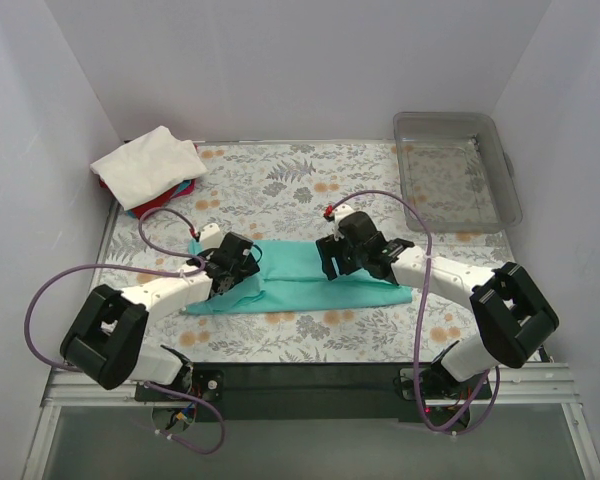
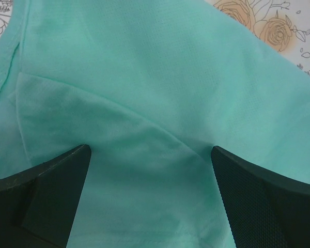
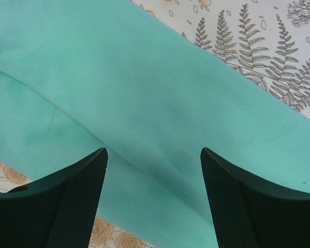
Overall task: Fold and stack the t-shirts
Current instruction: Fold the tshirt
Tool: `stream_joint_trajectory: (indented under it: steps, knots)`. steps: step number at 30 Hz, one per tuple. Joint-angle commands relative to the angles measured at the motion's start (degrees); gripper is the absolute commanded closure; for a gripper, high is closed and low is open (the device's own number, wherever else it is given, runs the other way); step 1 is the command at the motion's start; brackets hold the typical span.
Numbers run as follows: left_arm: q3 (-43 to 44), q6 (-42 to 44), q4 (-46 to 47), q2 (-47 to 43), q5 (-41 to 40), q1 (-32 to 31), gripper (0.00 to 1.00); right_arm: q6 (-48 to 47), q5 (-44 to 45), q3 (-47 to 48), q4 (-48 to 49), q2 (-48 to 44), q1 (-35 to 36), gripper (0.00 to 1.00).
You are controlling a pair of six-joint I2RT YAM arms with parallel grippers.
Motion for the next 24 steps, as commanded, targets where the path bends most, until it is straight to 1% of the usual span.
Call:
stream_joint_trajectory:
  steps: [1, 7, 12, 19, 23, 24]
  knots:
    - [0.6, 3.19, 6.37, 2.72, 3.27, 2.53, 0.05, -0.48, 2.52, 0.4, 0.81, 0.64, -1.32, 0.34]
    - [2.79, 5.83, 10.42, 9.31, 6.53, 4.38, 0.05, -0.65, 2.7, -1.09, 0.9, 3.18, -2.99, 0.34]
    - [7.27, 8.73, 11.75, 16.33, 7.06, 4.83, 0.05, 0.31, 1.9, -2.15, 0.9, 6.26, -3.0, 0.34]
    - [16.76, 12.34, 12.45, 25.04, 7.24, 5.09, 0.05, 1.81, -0.9, -5.31, 0.64, 5.39, -2.91, 0.34]
    - [24.39, 14.53, 12.71, 30.31, 7.94, 5.44, 0.05, 3.3, -3.19, -6.63, 0.2, 4.42, -2.82, 0.35]
    - [25.98, 14.89, 12.63, 32.76, 8.55, 5.53, 0.05, 4.0, -3.72, -7.15, 0.03, 3.72, -2.73, 0.35]
